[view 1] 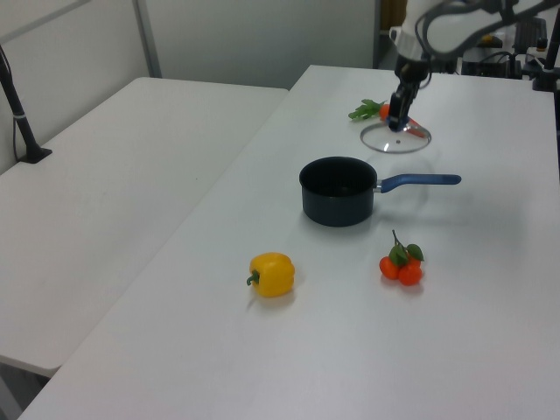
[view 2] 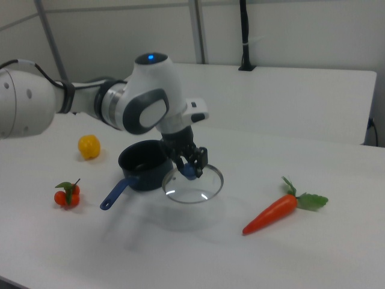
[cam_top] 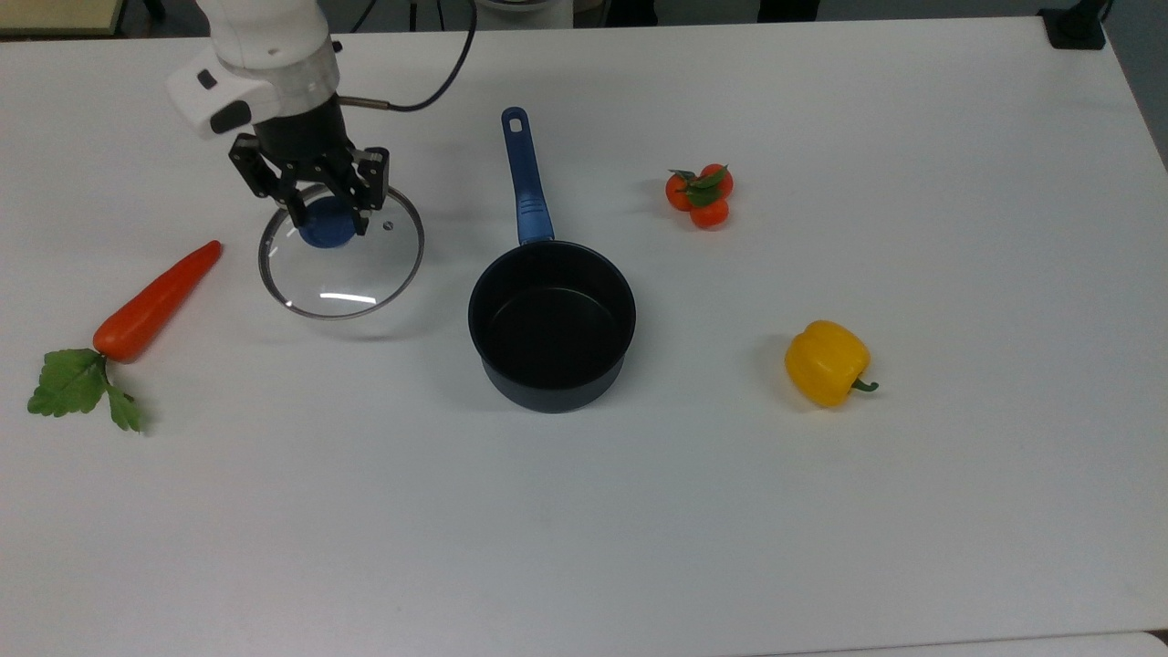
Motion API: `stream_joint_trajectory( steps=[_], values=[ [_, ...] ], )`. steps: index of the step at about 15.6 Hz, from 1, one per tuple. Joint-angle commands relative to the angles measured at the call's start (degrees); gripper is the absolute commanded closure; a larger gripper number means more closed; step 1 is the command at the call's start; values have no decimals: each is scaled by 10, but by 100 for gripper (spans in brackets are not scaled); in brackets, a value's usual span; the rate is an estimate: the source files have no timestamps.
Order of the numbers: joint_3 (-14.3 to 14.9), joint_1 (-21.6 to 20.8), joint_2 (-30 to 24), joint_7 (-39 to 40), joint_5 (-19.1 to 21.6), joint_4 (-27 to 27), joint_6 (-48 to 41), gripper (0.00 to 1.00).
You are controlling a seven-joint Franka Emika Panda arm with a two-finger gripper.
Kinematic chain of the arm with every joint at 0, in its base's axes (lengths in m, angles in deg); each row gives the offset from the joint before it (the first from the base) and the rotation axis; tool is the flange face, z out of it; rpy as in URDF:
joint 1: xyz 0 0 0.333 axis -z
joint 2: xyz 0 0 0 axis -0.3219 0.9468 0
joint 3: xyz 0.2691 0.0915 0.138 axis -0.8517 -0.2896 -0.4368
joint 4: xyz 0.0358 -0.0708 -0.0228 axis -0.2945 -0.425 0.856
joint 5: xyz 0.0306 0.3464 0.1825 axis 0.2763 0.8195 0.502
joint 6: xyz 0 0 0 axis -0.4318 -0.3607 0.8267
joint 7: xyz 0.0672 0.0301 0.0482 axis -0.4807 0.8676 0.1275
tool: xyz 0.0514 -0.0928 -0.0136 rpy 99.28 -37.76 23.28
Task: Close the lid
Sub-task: 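Carry the lifted lid over the saucepan and lower it onto the rim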
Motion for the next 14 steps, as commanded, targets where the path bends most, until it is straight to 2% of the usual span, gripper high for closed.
stream_joint_trajectory(
  steps=[1, 6, 9, 11, 14],
  values=[
    [1, -24, 4, -31, 2, 103, -117, 62],
    [1, -97, 6, -73, -1, 153, -153, 62],
    [1, -149, 13, -78, -25, 155, -149, 62],
    [1, -178, 36, -78, -44, 165, -145, 61],
    [1, -199, 79, -78, -51, 203, -142, 61]
  ],
)
